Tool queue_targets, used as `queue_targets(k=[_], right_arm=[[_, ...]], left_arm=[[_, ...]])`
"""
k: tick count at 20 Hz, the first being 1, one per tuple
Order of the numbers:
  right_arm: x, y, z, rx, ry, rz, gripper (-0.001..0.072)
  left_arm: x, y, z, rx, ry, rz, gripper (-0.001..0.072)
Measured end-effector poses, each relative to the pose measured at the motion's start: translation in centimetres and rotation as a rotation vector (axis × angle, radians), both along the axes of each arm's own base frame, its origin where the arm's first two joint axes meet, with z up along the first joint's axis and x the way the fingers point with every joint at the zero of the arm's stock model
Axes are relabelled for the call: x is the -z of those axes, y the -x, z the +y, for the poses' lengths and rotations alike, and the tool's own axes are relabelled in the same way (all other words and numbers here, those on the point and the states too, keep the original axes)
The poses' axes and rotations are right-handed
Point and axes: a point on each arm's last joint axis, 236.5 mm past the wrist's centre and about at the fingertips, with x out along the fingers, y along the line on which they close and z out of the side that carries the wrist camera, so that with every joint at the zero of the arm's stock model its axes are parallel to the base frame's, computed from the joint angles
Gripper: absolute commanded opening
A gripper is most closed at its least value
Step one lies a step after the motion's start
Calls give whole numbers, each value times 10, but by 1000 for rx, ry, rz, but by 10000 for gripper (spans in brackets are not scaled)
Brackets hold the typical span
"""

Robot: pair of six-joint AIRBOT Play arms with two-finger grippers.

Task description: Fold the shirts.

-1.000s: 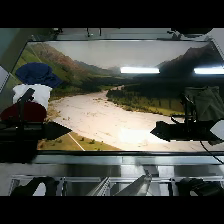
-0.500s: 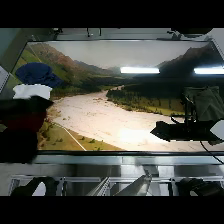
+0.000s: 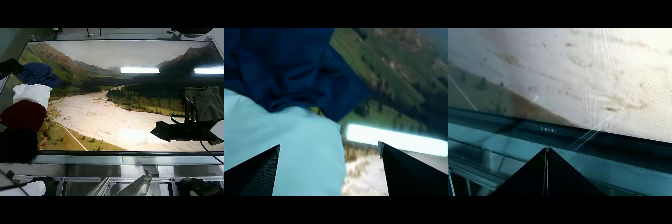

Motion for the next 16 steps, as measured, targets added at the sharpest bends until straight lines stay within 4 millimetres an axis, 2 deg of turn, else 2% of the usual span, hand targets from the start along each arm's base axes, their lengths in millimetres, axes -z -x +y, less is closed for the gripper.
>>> queue_targets(k=[3,5,6,8,9,10,11,13,15,16], right_arm=[[0,0,0,0,0,0,14],[0,0,0,1,-1,-1,14],[0,-1,0,2,-1,-3,14],[0,-1,0,3,-1,-5,14],[0,-1,0,4,-1,-5,14],[-1,-2,0,4,-1,-7,14],[-1,-2,0,5,-1,-8,14],[-1,-3,0,6,-1,-10,14],[-2,-6,-1,13,-1,-23,14],[-2,-8,-1,16,-2,-31,14]], left_arm=[[70,-61,16,19,5,57,719],[115,-88,19,33,13,90,718],[137,-97,20,34,13,103,675],[170,-105,25,26,-2,118,418],[179,-107,29,21,-18,122,252],[185,-108,32,17,-27,120,93],[187,-109,33,17,-34,120,28],[173,-116,29,29,-47,97,28],[130,-127,15,44,-37,20,28],[97,-133,1,66,-27,-39,28]])
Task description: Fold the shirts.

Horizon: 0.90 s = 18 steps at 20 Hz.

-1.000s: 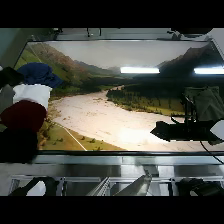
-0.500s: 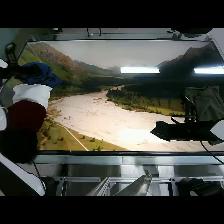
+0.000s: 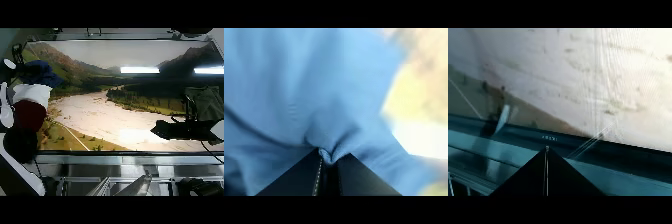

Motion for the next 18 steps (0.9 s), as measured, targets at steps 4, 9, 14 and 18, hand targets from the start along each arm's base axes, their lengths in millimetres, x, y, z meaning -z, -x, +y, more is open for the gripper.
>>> queue_targets(k=[4,9,14,18], right_arm=[[-2,-7,0,17,-4,-26,14],[-4,-11,0,27,-8,-40,14],[-3,-8,0,21,-7,-30,15],[-2,-7,0,17,-7,-24,15]], left_arm=[[-155,3,-88,157,67,-261,28],[-344,85,-226,410,214,-565,28],[-389,167,-307,584,305,-595,29],[-327,197,-347,684,366,-386,28]])
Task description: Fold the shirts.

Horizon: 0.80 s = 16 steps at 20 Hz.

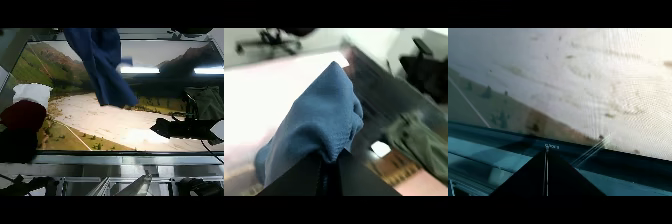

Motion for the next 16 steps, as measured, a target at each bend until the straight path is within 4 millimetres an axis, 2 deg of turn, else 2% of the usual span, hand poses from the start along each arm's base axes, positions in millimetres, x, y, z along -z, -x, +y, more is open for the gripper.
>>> queue_targets(k=[2,3,4,5,6,7,8,12,14,16], right_arm=[[0,1,0,-2,1,2,16],[0,1,0,-2,1,2,22],[0,1,0,-2,1,2,23],[0,1,0,-2,1,3,48],[0,1,0,-2,1,3,251],[0,1,0,-2,1,3,449],[0,1,0,-3,1,4,511],[1,0,0,-24,10,-12,500],[4,-1,0,-58,25,-32,501],[10,-5,4,-98,26,-44,500]], left_arm=[[44,7,-12,36,-18,109,29],[65,8,-15,43,-26,158,84],[86,8,-17,45,-33,205,343],[102,6,-16,41,-36,240,542],[117,4,-14,34,-38,276,720],[127,2,-8,26,-41,303,720],[133,1,0,20,-44,323,720],[143,8,47,-13,-45,462,719],[166,23,76,-40,-80,593,719],[199,46,99,-73,-117,738,719]])
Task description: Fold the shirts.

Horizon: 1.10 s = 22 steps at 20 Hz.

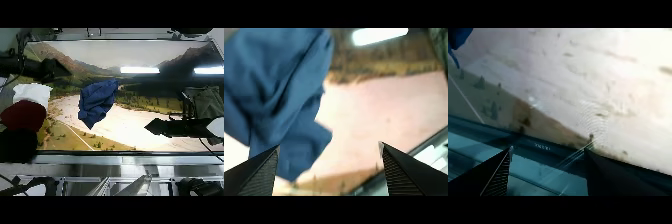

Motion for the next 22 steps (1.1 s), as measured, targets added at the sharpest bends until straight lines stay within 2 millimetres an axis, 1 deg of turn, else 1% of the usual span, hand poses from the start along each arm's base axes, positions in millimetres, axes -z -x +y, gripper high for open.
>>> queue_targets(k=[2,4,6,7,9,10,12,15,17,19,22], right_arm=[[6,-8,11,-39,-35,-11,500],[9,-18,27,-66,-97,-26,501],[11,-33,46,-86,-188,-53,501],[13,-40,54,-92,-232,-64,501],[17,-55,70,-91,-319,-84,500],[21,-60,77,-89,-355,-88,501],[28,-68,86,-80,-404,-94,501],[40,-82,96,-68,-424,-123,501],[47,-97,103,-64,-411,-148,501],[48,-115,117,-75,-404,-177,500],[49,-146,147,-110,-409,-217,500]], left_arm=[[38,30,9,-20,-15,135,719],[79,60,10,-39,-25,244,719],[119,87,6,-60,-32,326,719],[137,97,4,-71,-39,349,719],[166,110,3,-93,-61,368,719],[175,112,2,-105,-70,364,718],[188,109,3,-132,-91,333,705],[198,101,6,-159,-116,283,702],[205,100,6,-157,-126,279,702],[214,100,7,-157,-133,291,702],[222,95,3,-149,-117,307,702]])
